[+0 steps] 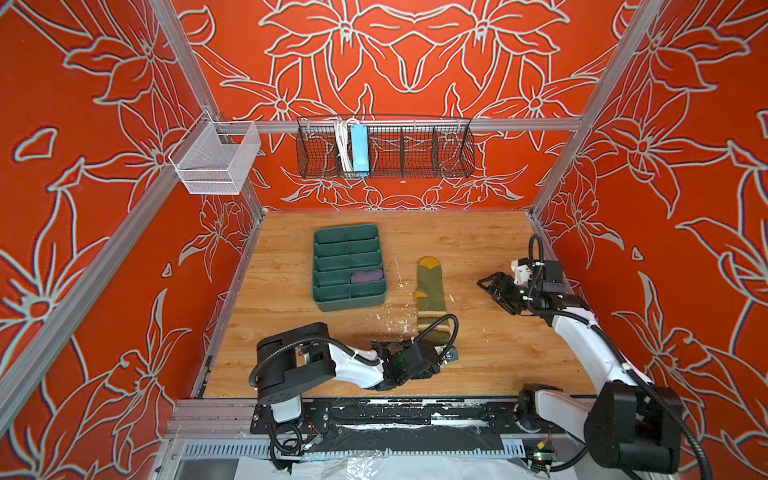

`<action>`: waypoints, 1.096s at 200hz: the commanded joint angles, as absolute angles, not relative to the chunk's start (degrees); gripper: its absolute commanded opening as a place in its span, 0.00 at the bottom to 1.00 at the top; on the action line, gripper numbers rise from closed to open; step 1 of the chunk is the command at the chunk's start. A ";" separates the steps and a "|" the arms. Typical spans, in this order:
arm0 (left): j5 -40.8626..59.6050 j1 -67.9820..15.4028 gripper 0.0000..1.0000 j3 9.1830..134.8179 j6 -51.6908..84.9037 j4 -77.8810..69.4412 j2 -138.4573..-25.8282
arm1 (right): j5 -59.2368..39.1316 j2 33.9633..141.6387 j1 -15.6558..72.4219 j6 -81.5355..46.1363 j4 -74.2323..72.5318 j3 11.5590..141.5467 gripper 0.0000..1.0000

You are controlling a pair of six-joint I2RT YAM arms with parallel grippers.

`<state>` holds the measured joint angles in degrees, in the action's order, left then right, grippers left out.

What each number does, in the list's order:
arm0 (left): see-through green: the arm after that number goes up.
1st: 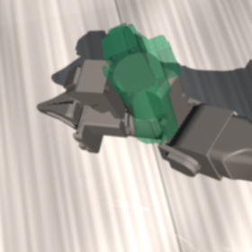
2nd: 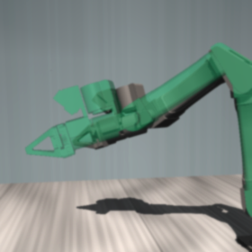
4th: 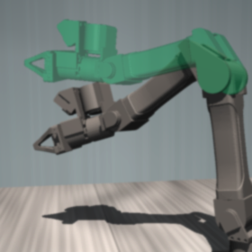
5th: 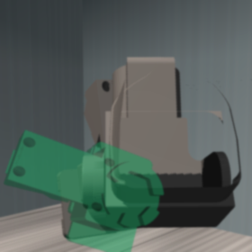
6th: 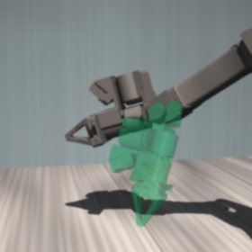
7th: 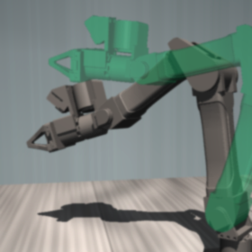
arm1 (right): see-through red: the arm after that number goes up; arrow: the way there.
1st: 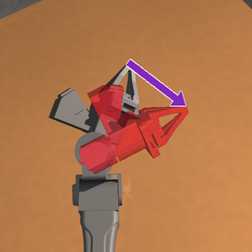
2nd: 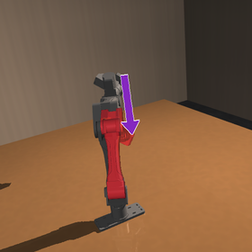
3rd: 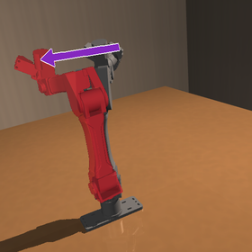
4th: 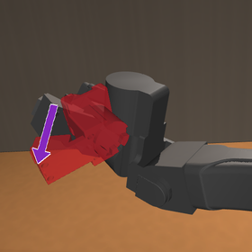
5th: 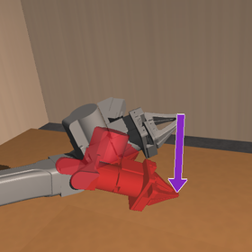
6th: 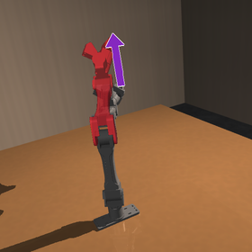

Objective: Roll the socks

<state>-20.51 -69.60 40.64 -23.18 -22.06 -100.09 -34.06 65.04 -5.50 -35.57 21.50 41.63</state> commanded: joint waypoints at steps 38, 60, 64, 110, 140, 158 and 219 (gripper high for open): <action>-20.01 -68.85 0.07 42.42 -23.03 -22.66 -103.40 | -34.15 65.52 -5.69 -33.86 21.59 44.10 0.76; -17.56 -67.20 0.00 43.03 -23.36 -19.30 -101.77 | -32.64 66.67 -5.33 -33.34 22.02 45.20 0.76; -16.60 -66.90 0.00 43.32 -23.48 -18.10 -101.22 | -32.12 66.85 -5.21 -32.95 22.10 45.58 0.76; 2.39 -59.28 0.00 50.16 -19.20 1.95 -96.69 | -9.67 67.66 4.55 -19.89 27.45 51.30 0.75; 15.28 -53.17 0.00 54.81 -17.79 12.22 -98.43 | 2.88 65.58 13.63 -3.67 25.82 50.88 0.74; 22.85 -50.18 0.00 58.01 -16.94 17.08 -100.91 | 2.42 63.46 15.16 4.82 26.48 49.80 0.74; 31.63 -46.07 0.00 66.80 -14.76 26.40 -110.35 | -24.73 48.23 17.21 37.13 41.48 46.23 0.73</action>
<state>25.93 -46.52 64.18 -15.53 19.49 -107.46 -7.77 52.88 15.99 16.97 30.28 47.24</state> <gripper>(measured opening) 0.047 0.729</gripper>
